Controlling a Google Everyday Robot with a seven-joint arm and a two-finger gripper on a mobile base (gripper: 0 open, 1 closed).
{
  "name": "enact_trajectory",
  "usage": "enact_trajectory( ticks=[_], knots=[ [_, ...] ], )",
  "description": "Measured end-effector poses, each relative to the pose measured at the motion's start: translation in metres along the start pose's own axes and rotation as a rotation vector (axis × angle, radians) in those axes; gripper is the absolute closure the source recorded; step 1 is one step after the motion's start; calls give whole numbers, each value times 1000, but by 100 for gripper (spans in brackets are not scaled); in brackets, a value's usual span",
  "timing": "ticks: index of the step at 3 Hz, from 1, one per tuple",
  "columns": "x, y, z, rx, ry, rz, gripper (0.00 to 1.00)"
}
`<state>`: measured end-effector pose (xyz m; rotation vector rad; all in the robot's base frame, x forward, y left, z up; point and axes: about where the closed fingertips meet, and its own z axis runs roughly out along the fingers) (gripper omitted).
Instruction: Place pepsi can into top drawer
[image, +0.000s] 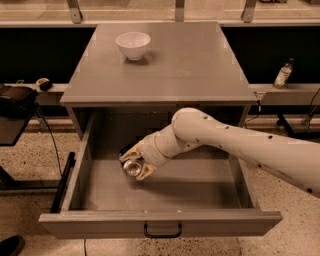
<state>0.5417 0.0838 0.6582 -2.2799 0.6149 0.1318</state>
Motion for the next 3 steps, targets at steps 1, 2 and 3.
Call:
enact_trajectory(
  ticks=[1,2,3],
  knots=[
    [0,0,0,0,0,0,5],
    [-10,-8,-38,11,30,-18,0],
    [-26,-16,-112,30,81,-33,0]
  ],
)
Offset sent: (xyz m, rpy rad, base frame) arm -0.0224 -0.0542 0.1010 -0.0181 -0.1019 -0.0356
